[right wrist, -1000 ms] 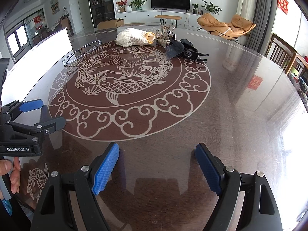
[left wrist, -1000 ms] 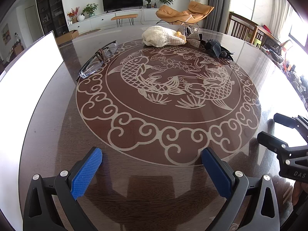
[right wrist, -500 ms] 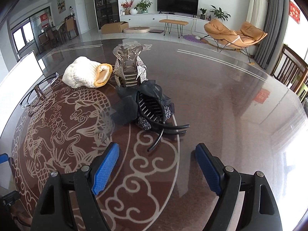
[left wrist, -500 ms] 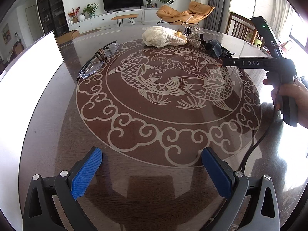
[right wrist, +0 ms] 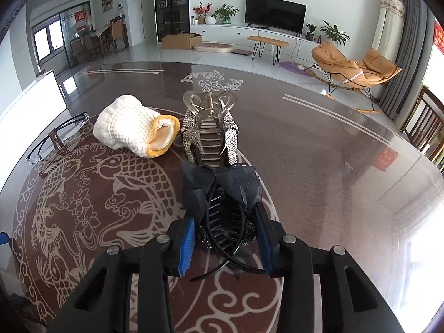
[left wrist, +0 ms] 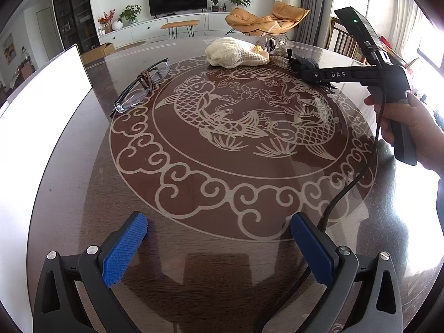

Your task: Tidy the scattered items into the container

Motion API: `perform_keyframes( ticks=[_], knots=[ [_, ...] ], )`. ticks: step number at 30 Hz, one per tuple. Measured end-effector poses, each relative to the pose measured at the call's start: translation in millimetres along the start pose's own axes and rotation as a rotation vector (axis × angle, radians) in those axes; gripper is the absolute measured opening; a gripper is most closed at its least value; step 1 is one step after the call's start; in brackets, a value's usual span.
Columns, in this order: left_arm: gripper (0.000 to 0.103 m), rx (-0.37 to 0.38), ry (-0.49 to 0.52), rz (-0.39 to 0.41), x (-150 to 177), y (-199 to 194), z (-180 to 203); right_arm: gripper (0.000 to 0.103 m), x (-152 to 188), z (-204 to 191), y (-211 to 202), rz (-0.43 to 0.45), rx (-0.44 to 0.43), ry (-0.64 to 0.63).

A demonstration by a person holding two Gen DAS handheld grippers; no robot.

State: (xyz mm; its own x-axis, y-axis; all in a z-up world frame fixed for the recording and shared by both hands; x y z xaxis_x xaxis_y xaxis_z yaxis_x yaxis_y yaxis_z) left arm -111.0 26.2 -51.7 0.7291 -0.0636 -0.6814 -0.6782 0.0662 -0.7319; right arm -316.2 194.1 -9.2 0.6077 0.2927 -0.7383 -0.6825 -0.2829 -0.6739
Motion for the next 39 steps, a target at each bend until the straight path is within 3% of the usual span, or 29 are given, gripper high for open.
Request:
perform_keyframes(
  ticks=[5, 10, 15, 24, 26, 27, 28, 29, 34, 39],
  knots=[
    [0.103, 0.039, 0.069, -0.034, -1, 0, -13, 0.040, 39, -27, -45, -0.001, 0.000, 0.009],
    [0.103, -0.083, 0.012, -0.049, -37, 29, -74, 0.040, 74, -49, -84, 0.000, -0.004, 0.010],
    [0.103, -0.073, -0.067, -0.041, -80, 74, -111, 0.040, 76, -50, -88, 0.000, -0.001, 0.011],
    [0.103, -0.015, 0.000, -0.051, -137, 126, -107, 0.040, 76, -48, -88, 0.000, -0.006, 0.016],
    [0.076, 0.007, 0.028, -0.023, -143, 122, -99, 0.040, 76, -47, -88, 0.000, -0.006, 0.016],
    [0.052, 0.009, 0.034, -0.014, -144, 119, -94, 0.040, 76, -47, -88, 0.000, -0.006, 0.016],
    [0.035, 0.010, 0.039, -0.011, -144, 116, -89, 0.040, 76, -48, -88, 0.000, -0.005, 0.016],
    [0.027, 0.013, 0.049, -0.011, -143, 114, -83, 0.040, 76, -47, -88, 0.000, -0.005, 0.015],
    [0.026, 0.025, 0.037, -0.005, -121, 91, -67, 0.040, 76, -47, -88, 0.000, -0.001, 0.011],
    [0.025, 0.062, -0.032, -0.024, -66, 40, -57, 0.040, 87, -55, -102, 0.003, -0.017, 0.054]
  ],
)
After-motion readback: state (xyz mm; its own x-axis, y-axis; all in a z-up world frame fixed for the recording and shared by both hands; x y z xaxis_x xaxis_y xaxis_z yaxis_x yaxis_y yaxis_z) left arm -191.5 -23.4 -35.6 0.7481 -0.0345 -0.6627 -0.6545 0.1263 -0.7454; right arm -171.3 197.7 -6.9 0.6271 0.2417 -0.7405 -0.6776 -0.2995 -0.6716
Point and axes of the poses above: each gripper's, at about its wrist camera, not at the fingertips, and y roughly the way its jaws point, z to its right, x to its underside, the point moved 5 cm from there along y, roughly the way its jaws point, and after that the axes turned 9 degrees about z, right-handed, at the moved point
